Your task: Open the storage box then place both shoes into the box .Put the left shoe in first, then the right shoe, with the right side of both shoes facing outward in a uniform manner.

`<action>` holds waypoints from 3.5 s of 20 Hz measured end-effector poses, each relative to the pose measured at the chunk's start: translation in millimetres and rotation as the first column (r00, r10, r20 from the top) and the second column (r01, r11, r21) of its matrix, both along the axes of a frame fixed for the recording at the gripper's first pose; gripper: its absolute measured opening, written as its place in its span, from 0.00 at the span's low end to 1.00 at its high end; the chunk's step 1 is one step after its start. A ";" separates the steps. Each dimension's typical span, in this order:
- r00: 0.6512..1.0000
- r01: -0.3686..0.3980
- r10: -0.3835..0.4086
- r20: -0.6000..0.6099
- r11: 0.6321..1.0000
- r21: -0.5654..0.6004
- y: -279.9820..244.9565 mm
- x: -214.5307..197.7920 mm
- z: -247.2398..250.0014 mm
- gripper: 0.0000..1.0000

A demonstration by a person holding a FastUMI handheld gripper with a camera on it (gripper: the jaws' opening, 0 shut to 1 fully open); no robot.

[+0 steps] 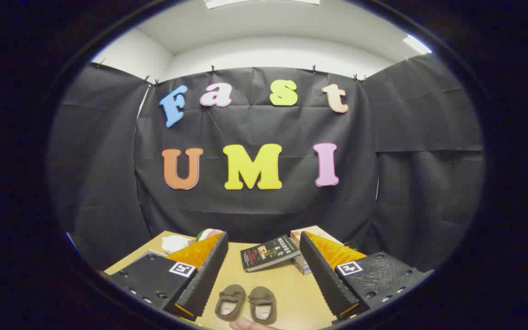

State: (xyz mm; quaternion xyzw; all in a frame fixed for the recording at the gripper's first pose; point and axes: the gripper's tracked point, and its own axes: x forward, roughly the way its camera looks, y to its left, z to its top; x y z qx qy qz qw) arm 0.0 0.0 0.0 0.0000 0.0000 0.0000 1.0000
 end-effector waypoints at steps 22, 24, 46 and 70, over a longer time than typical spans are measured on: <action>0.965 -0.144 0.130 -0.229 0.989 -0.044 11.2 67.8 -105.5 0.96; 0.946 -0.194 0.176 -0.273 0.980 -0.039 34.1 78.8 -127.8 0.96; 0.434 -0.346 0.669 -0.603 0.742 0.574 261.9 131.8 -309.9 1.00; 0.362 -0.326 0.688 -0.629 0.726 0.606 288.9 106.9 -217.7 0.05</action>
